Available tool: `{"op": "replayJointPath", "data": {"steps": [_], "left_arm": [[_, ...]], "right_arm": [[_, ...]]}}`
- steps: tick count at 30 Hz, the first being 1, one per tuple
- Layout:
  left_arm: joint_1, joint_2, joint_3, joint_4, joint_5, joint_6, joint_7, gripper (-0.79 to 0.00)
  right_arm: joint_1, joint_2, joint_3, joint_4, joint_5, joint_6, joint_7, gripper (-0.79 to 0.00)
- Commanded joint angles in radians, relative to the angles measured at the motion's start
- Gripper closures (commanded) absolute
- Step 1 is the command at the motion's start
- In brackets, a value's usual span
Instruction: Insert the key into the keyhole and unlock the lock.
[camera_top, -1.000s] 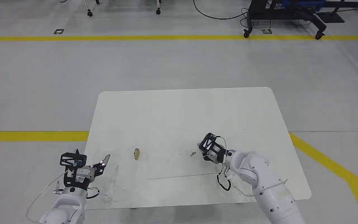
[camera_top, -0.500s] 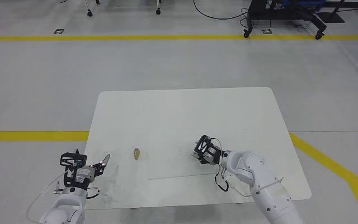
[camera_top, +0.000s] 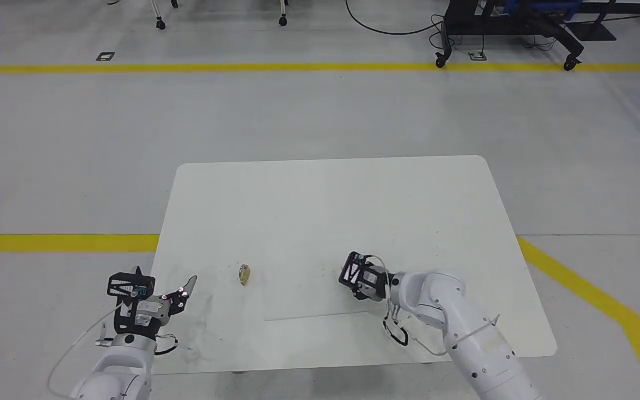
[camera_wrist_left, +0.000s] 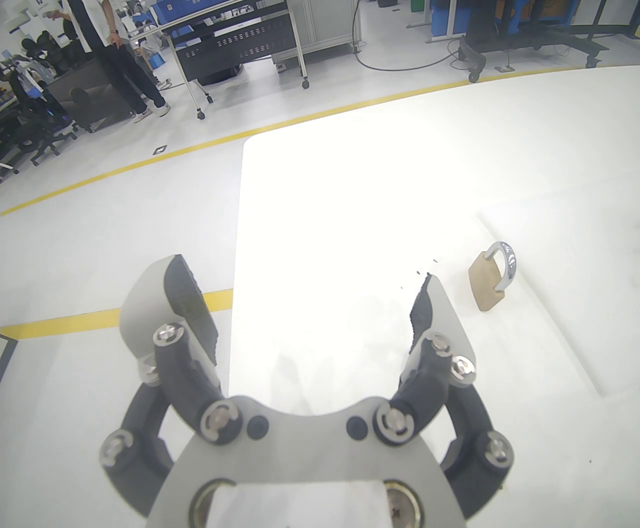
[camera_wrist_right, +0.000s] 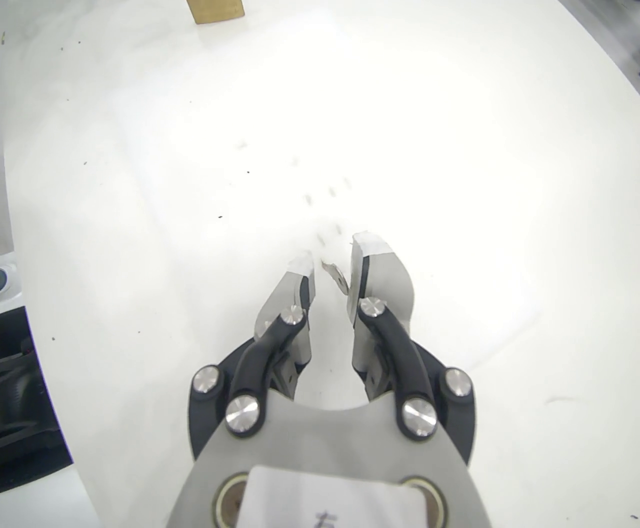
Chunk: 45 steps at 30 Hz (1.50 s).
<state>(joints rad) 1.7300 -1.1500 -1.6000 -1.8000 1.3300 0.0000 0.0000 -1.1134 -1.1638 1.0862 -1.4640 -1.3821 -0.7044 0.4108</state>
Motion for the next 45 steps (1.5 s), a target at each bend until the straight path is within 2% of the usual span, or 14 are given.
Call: {"op": "replayJointPath", "data": {"steps": [1, 6, 15, 23, 31, 43, 45], "left_arm": [[0.0, 0.0, 0.0, 0.0, 0.0, 0.0, 0.0, -0.785], [0.0, 0.0, 0.0, 0.0, 0.0, 0.0, 0.0, -0.785], [0.0, 0.0, 0.0, 0.0, 0.0, 0.0, 0.0, -0.785], [0.0, 0.0, 0.0, 0.0, 0.0, 0.0, 0.0, -0.785], [0.0, 0.0, 0.0, 0.0, 0.0, 0.0, 0.0, -0.785], [0.0, 0.0, 0.0, 0.0, 0.0, 0.0, 0.0, -0.785], [0.003, 0.001, -0.001, -0.022, 0.057, 0.018, -0.013, -0.785]], "right_arm": [[-0.002, 0.002, -0.004, -0.006, -0.015, -0.009, 0.003, 0.0], [-0.01, 0.007, 0.005, -0.021, -0.039, -0.009, -0.005, 0.0], [-0.031, 0.027, 0.087, -0.05, -0.039, 0.002, -0.013, 0.0], [-0.074, 0.042, 0.182, -0.082, 0.052, 0.03, -0.016, 0.0], [-0.071, 0.044, 0.132, -0.072, -0.021, -0.001, 0.047, 0.0], [-0.082, 0.048, 0.141, -0.092, -0.033, 0.017, 0.017, 0.0], [-0.082, 0.048, 0.141, -0.092, -0.033, 0.017, 0.017, 0.0]]}}
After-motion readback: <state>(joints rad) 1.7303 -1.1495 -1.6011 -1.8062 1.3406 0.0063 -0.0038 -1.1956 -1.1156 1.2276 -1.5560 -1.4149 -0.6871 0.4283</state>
